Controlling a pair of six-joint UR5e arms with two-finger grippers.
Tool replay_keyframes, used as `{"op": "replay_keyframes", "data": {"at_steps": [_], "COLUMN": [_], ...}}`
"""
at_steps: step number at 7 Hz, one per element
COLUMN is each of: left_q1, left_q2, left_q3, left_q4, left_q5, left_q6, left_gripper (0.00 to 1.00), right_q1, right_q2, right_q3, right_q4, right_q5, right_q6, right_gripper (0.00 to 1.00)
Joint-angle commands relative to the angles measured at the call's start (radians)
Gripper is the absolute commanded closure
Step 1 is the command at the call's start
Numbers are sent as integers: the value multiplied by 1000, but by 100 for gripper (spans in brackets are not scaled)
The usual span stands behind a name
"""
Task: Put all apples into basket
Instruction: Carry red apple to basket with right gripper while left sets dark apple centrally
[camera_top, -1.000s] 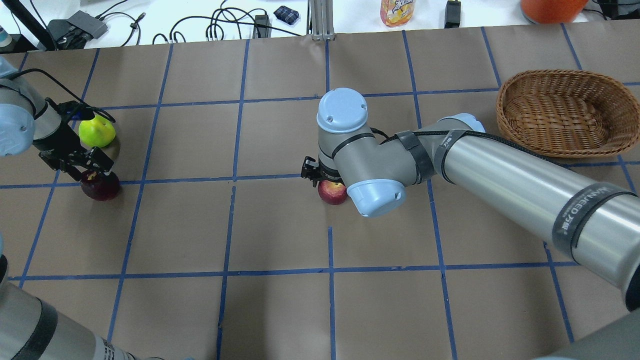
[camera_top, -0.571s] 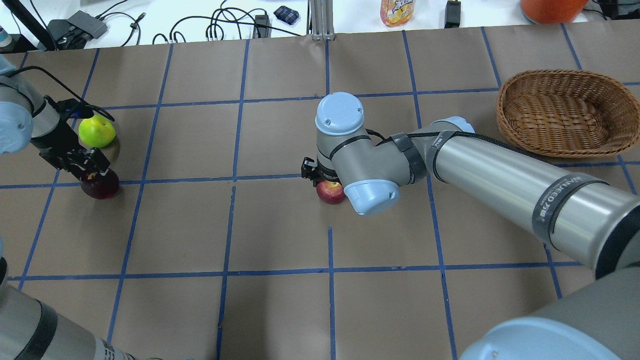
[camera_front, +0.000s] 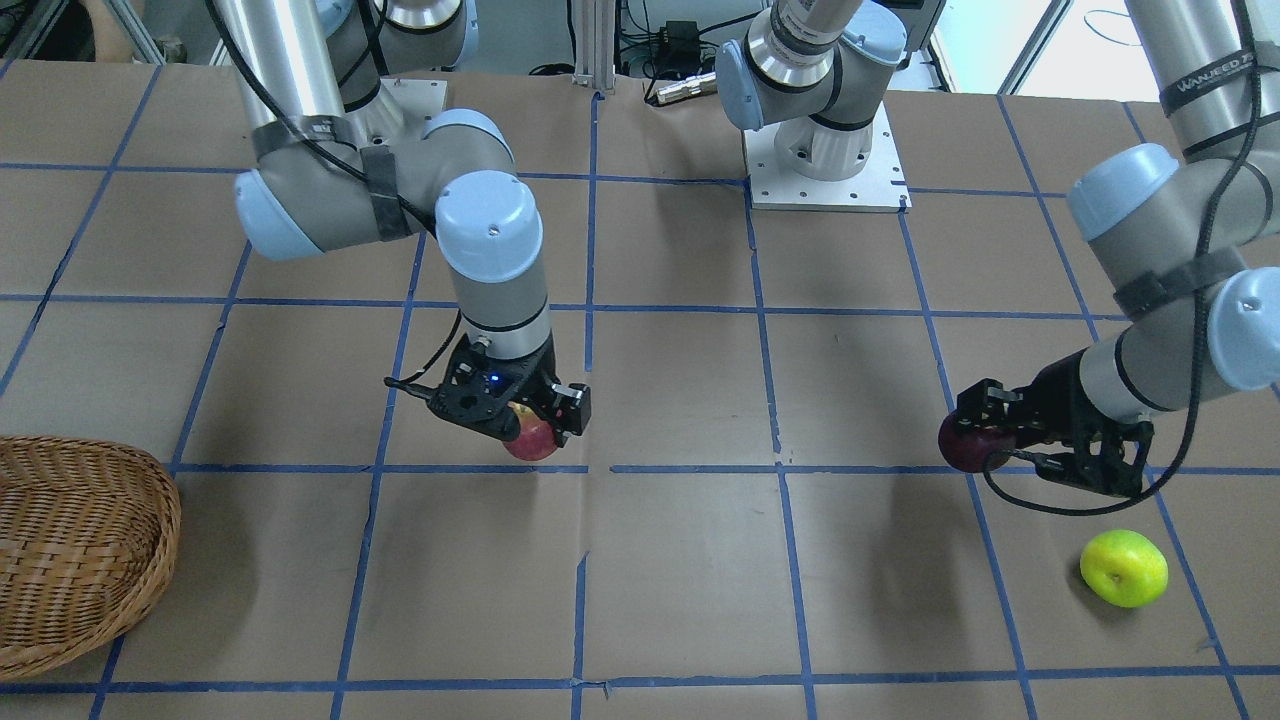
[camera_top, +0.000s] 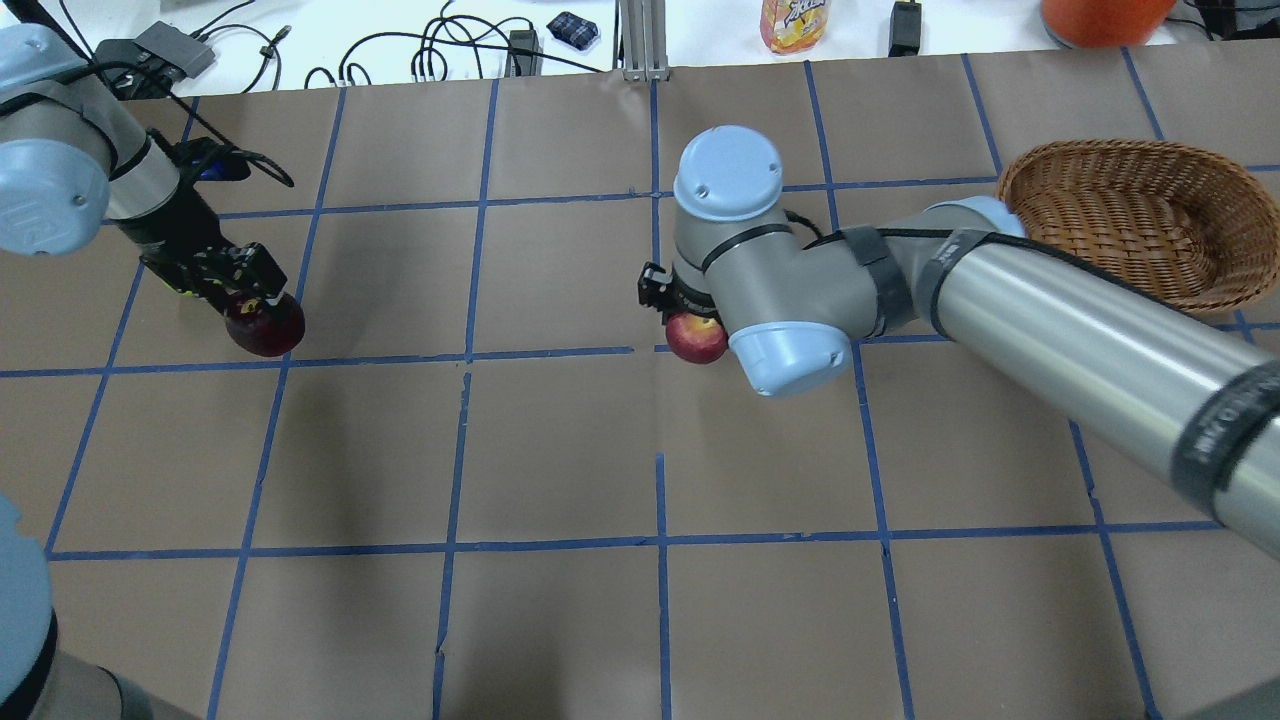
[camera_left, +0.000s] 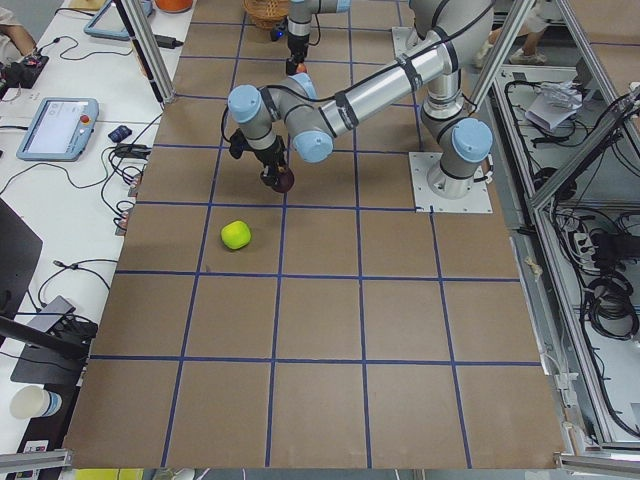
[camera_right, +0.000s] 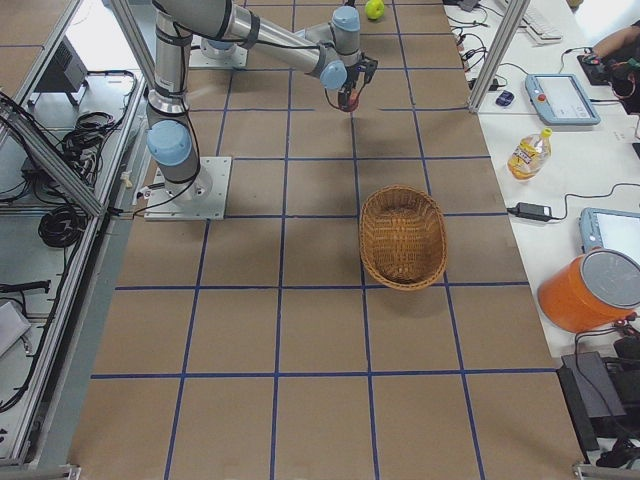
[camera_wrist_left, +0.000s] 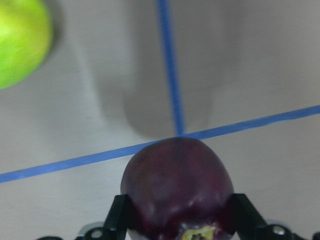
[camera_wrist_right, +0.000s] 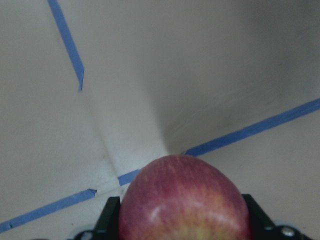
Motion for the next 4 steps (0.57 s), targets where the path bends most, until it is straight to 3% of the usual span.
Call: {"op": "replay_keyframes", "data": {"at_steps": [1, 2, 4], "left_q1": [-183, -307, -563], "left_q2": [83, 87, 34], "left_q3": [-35, -36, -35], "left_q4": [-29, -11, 208], "left_q5": [-71, -92, -97], "left_q6": [-246, -459, -815], "left_gripper": [78, 78, 78], "right_q1": [-267, -373, -569], "right_q2": [-129, -162, -151], "right_q3": [-5, -25, -77], "right_q4": [84, 91, 135], "right_q5": [-9, -7, -15], "right_q6": [-282, -396, -789], "right_gripper": [100, 100, 100]}}
